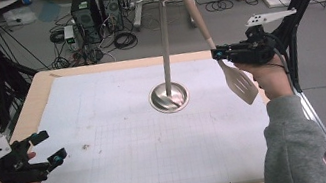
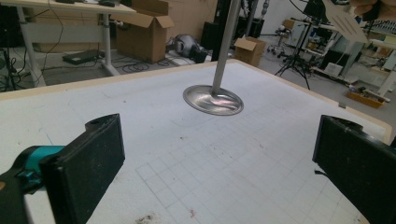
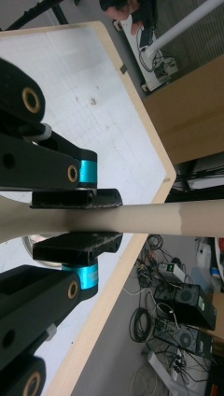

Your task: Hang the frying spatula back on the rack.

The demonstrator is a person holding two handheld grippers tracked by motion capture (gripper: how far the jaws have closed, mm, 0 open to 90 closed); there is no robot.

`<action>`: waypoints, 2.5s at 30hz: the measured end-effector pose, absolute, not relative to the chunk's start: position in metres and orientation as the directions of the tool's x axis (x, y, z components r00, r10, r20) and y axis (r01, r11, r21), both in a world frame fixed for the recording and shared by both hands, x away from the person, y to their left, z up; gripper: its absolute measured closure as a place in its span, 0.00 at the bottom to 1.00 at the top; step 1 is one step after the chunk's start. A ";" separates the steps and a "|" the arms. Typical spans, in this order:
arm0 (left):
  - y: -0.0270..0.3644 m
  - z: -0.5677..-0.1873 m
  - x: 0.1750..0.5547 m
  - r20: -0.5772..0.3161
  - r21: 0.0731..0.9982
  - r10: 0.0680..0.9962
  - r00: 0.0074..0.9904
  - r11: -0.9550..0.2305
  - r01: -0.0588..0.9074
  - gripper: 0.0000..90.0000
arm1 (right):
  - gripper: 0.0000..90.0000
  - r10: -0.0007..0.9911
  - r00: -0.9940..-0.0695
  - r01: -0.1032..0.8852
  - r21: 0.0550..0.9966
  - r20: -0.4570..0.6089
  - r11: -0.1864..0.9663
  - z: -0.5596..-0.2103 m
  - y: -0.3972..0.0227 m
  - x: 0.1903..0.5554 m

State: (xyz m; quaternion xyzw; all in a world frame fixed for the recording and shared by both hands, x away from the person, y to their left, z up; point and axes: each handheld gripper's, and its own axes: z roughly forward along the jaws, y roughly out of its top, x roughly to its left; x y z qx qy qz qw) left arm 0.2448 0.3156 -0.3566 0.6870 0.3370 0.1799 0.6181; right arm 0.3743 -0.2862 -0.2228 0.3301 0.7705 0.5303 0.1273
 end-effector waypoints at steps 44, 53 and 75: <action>0.327 -0.356 0.232 -0.165 0.975 0.713 0.682 0.016 0.220 0.03 | 0.87 0.647 -0.751 0.378 0.890 0.133 0.255 -0.244 -0.252 0.399; 0.327 -0.356 0.232 -0.168 0.974 0.711 0.683 0.013 0.226 0.03 | 0.87 0.660 -0.740 0.379 0.890 0.127 0.253 -0.247 -0.244 0.403; 0.331 -0.357 0.227 -0.167 0.974 0.720 0.673 0.015 0.225 0.03 | 0.87 0.668 -0.735 0.367 0.898 0.118 0.245 -0.253 -0.232 0.413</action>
